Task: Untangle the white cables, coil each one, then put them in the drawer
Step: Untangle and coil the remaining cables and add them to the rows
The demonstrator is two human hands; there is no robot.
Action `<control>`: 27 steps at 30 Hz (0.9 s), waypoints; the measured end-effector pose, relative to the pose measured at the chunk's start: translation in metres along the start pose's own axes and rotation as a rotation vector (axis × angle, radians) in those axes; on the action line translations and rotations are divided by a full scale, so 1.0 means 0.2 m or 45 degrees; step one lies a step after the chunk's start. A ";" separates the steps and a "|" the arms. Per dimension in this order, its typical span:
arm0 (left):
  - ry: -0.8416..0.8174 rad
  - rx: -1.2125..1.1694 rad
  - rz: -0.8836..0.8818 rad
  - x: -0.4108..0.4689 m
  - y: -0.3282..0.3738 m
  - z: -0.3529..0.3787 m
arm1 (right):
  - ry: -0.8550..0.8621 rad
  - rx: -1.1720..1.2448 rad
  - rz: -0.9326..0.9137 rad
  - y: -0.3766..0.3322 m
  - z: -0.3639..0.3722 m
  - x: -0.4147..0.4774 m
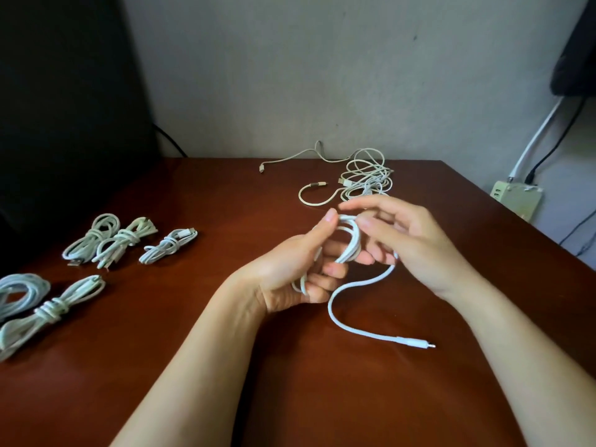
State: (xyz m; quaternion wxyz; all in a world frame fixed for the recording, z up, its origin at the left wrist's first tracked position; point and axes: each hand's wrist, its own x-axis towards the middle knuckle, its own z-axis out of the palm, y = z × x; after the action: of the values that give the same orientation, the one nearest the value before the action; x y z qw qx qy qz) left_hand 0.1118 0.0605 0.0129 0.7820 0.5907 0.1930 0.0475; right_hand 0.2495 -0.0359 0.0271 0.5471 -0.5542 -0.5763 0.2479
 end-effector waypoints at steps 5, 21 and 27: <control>0.244 -0.170 0.111 0.02 0.01 -0.01 | 0.254 0.086 0.105 0.02 -0.01 0.03; 0.255 0.082 0.007 0.03 -0.01 0.00 | 0.258 -0.049 0.204 0.02 0.00 0.02; 0.013 0.060 -0.071 0.00 0.01 -0.01 | 0.215 -0.384 -0.060 0.01 0.05 -0.01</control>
State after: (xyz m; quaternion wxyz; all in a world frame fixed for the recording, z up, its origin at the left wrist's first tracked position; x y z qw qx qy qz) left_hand 0.1120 0.0630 0.0143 0.7678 0.6032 0.2146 0.0242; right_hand 0.2412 -0.0334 0.0216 0.5097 -0.6352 -0.5719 0.0983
